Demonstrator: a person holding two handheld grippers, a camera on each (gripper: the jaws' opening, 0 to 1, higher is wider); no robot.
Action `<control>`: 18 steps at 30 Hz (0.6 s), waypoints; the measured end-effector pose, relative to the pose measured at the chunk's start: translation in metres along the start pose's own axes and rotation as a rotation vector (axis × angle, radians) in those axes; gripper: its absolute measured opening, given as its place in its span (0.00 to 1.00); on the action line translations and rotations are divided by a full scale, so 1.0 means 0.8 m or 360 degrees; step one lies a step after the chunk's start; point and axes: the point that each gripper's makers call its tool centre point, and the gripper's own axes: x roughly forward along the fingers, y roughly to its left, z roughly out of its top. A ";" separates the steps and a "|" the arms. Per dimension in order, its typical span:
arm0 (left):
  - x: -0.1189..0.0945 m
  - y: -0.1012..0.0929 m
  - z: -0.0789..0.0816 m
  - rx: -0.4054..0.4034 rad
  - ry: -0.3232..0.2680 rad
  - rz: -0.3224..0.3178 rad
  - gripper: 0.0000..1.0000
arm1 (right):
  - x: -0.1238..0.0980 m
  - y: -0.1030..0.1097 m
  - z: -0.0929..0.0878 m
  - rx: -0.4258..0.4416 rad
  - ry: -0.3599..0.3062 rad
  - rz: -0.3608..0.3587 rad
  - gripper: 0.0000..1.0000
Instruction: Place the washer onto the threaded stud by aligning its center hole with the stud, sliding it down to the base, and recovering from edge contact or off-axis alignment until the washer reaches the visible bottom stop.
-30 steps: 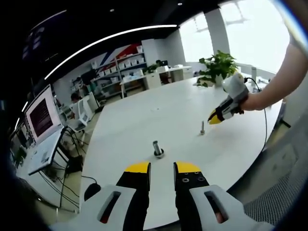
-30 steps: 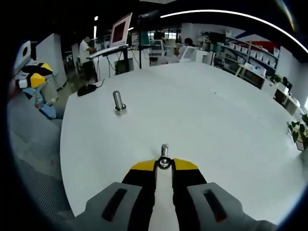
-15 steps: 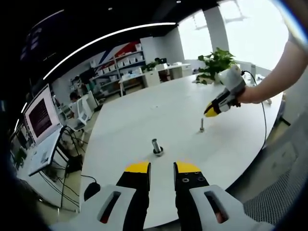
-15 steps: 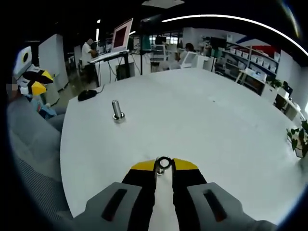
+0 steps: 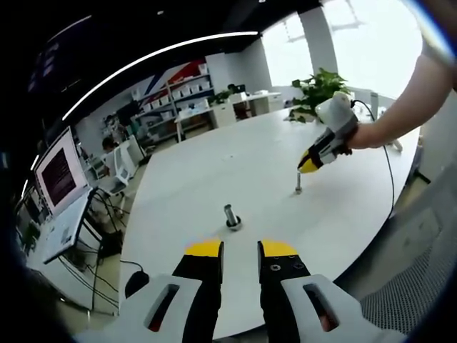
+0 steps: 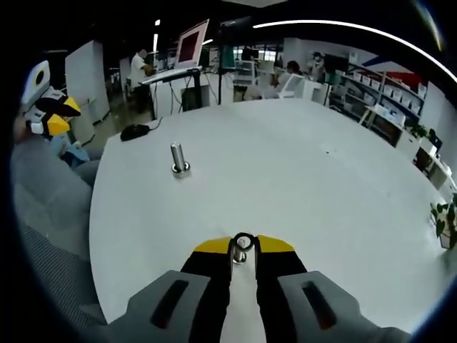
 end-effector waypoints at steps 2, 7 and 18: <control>0.000 -0.001 0.000 0.0003 0.0003 -0.0003 0.17 | 0.001 0.000 -0.002 -0.0004 0.0009 0.0006 0.14; 0.001 -0.003 -0.001 0.0019 0.0010 -0.0010 0.17 | 0.003 -0.001 -0.001 -0.0006 0.0020 0.0010 0.14; 0.001 -0.004 -0.002 0.0024 0.0014 -0.0008 0.17 | 0.006 0.002 -0.006 -0.0020 0.0064 0.0030 0.14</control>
